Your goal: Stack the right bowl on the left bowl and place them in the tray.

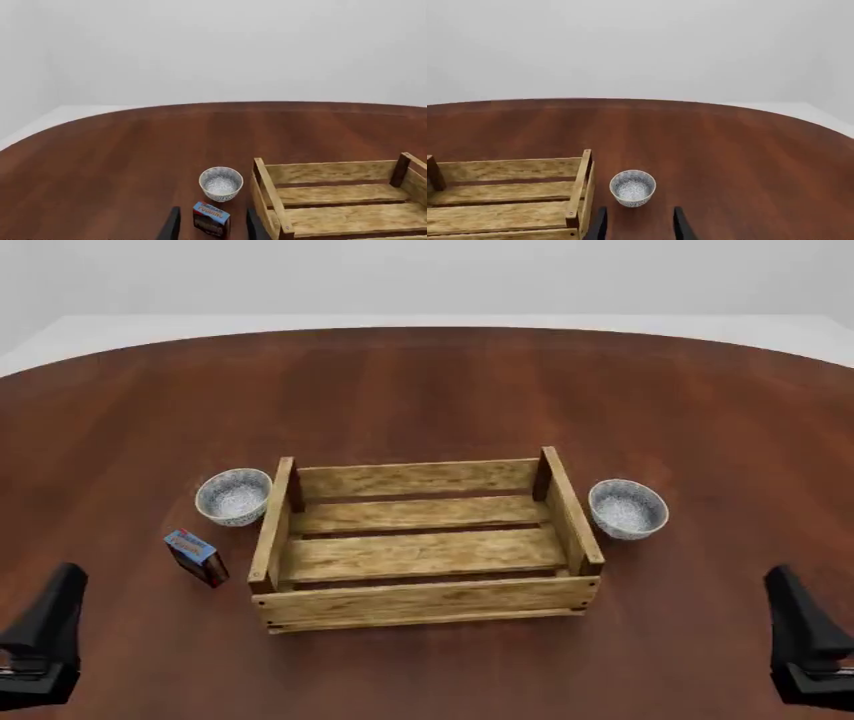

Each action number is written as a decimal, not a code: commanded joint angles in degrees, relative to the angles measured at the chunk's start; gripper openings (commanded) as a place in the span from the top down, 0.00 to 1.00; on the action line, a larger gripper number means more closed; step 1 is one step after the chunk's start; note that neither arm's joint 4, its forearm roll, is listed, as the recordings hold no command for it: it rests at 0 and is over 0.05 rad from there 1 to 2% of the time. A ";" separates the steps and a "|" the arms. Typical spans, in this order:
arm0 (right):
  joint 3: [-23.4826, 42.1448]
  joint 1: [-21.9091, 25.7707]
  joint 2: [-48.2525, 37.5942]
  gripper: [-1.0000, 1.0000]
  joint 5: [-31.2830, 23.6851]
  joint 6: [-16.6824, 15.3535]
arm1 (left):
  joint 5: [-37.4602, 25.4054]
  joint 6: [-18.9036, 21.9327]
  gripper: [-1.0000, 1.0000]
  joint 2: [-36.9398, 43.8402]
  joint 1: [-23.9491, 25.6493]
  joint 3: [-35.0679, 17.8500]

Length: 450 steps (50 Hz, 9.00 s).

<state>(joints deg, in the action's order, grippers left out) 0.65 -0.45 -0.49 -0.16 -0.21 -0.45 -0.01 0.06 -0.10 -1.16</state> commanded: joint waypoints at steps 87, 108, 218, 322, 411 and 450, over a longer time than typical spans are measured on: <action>45.86 -5.43 -86.24 0.00 -2.57 -6.72 | 0.93 -0.61 0.00 -0.04 4.15 1.06; 49.06 -6.26 -100.13 0.00 2.56 -4.39 | 1.39 0.05 0.00 -0.05 4.69 1.14; 41.74 2.89 -71.64 1.00 -2.15 0.86 | 1.34 0.09 0.00 -0.05 5.49 1.12; 42.87 26.32 -66.96 1.00 10.07 5.98 | 12.61 2.50 0.00 30.77 28.60 -22.77; 42.94 28.47 -70.49 1.00 11.35 7.03 | 30.51 -3.73 0.00 81.44 42.55 -45.46; 42.90 28.37 -70.83 1.00 11.57 7.05 | 32.30 -5.96 0.00 93.60 41.57 -51.16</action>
<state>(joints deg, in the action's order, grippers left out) 43.10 27.93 -71.52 11.24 6.43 31.69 -5.45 90.91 41.59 -50.92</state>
